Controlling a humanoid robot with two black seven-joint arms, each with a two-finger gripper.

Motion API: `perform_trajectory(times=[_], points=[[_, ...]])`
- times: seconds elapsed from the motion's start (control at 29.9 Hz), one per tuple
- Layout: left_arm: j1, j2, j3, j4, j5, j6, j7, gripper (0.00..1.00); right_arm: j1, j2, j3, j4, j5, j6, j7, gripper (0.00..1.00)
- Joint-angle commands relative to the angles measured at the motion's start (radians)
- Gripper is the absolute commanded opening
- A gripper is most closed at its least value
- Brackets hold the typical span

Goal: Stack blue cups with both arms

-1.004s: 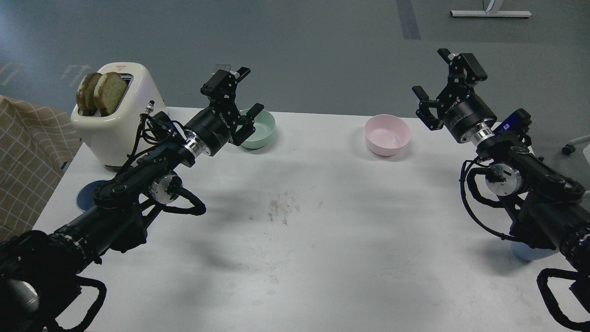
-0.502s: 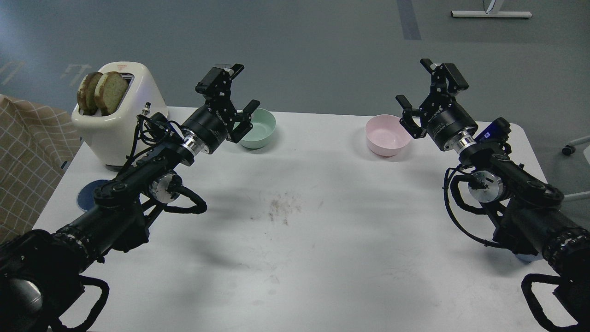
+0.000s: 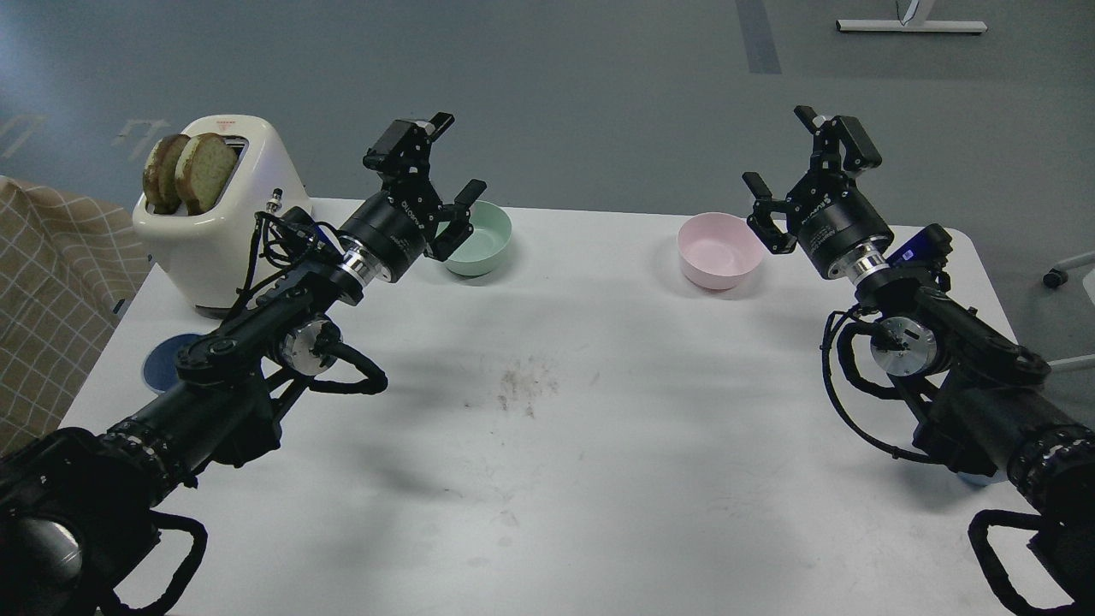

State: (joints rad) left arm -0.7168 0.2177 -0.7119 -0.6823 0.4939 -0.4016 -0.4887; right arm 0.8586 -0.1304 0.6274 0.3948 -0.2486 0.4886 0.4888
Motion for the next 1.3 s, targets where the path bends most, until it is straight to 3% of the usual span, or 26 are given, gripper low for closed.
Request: perform_trajectory(times=[0.0, 1.27], points=[[-0.001, -0.001, -0.015, -0.002, 0.0, -0.002, 0.0, 0.98, 0.0, -0.001, 0.0, 0.001, 0.0, 0.0, 0.0, 1.0], [0.005, -0.004, -0.015, -0.011, -0.055, -0.025, 0.0, 0.98, 0.0, -0.005, -0.002, -0.004, -0.001, 0.0, 0.0, 1.0]])
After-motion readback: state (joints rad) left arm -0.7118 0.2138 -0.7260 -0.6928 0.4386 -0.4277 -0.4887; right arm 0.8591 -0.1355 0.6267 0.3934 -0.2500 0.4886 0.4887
